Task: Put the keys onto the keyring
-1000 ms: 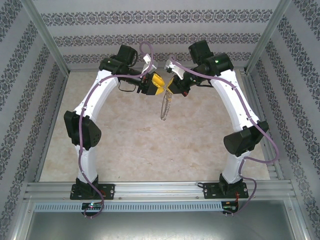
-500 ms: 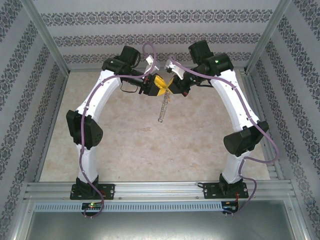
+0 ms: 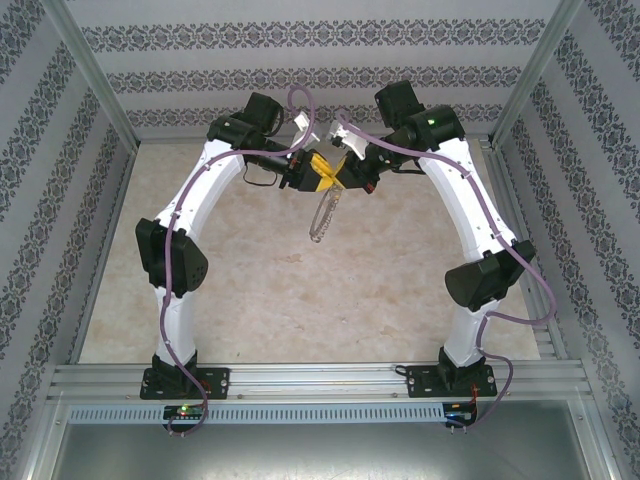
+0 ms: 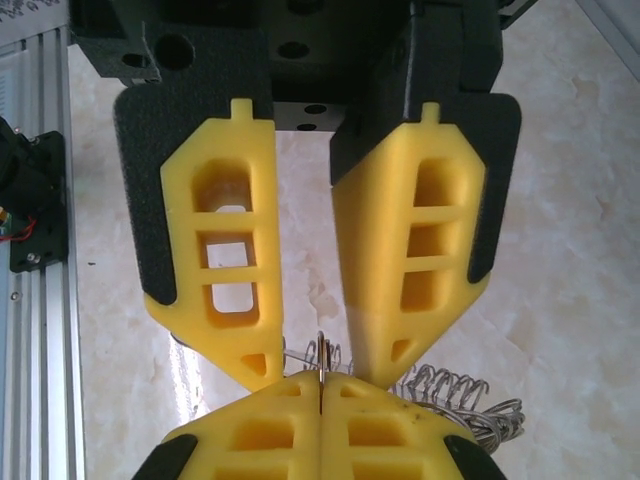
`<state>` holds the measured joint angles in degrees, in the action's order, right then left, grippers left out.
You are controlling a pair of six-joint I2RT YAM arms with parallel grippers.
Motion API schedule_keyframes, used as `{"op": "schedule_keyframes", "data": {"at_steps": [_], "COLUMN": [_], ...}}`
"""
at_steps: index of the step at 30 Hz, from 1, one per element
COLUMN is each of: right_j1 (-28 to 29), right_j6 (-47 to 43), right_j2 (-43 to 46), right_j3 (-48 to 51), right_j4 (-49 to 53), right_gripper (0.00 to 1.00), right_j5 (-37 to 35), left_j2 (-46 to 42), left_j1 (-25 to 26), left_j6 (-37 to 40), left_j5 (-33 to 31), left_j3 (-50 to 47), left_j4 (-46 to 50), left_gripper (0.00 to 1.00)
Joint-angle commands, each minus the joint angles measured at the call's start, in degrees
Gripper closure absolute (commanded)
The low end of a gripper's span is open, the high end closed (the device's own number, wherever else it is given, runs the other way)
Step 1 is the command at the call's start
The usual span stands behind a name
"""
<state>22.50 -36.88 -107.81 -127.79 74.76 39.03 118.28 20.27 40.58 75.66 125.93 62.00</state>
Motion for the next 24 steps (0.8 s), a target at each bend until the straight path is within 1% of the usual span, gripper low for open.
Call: {"op": "schedule_keyframes", "data": {"at_steps": [1, 6, 11, 12, 13, 14, 15, 16, 18, 20, 24], "right_j1": [0.97, 0.97, 0.8, 0.66, 0.28, -0.18, -0.78, -1.6, -3.23, -5.07, -8.4], "right_j6": [-1.59, -1.61, -0.8, -0.39, 0.51, 1.45, 2.45, 3.88, 7.13, 12.19, 25.91], "right_j2": [-0.82, -0.9, -0.53, -0.22, 0.45, 1.26, 2.32, 3.9, 7.83, 13.04, 23.51], "right_j3": [-1.52, -1.96, -2.73, -2.57, -2.17, -1.46, -0.4, 1.38, 7.17, 15.81, 37.25], "right_j4": [1.51, 1.56, 1.04, 0.57, -0.34, -1.45, -2.61, -4.54, -9.97, -18.26, -41.58], "right_gripper": [1.0, 1.0, 1.0, 0.97, 0.84, 0.74, 0.68, 0.64, 0.61, 0.58, 0.53], "right_j5": [1.54, 1.75, 2.01, 2.1, 2.15, 2.63, 3.35, 4.46, 7.07, 9.3, 15.81], "left_j2": [0.37, 0.37, 0.06, -0.04, -0.16, -0.47, -0.66, -0.78, -1.08, -1.28, -1.72], "left_j1": [0.87, 0.88, 0.85, 0.83, 0.86, 0.9, 0.87, 0.9, 0.89, 0.86, 0.84], "left_j6": [1.43, 1.87, 1.9, 1.32, 0.29, -0.65, -1.25, -2.07, -2.68, -2.89, -3.74], "left_j5": [2.66, 3.44, 4.38, 4.38, 4.45, 4.61, 4.75, 4.84, 5.3, 5.86, 6.25], "left_j3": [2.33, 2.37, 2.31, 2.19, 1.77, 1.18, 0.79, 0.41, 0.18, 0.19, 0.03], "left_j4": [0.34, 0.84, 0.47, -0.15, -1.48, -2.92, -3.88, -4.98, -5.87, -6.26, -7.14], "left_gripper": [0.81, 0.99, 1.0, 1.0, 1.0, 1.0, 1.0, 1.0, 1.0, 1.0, 1.0]}}
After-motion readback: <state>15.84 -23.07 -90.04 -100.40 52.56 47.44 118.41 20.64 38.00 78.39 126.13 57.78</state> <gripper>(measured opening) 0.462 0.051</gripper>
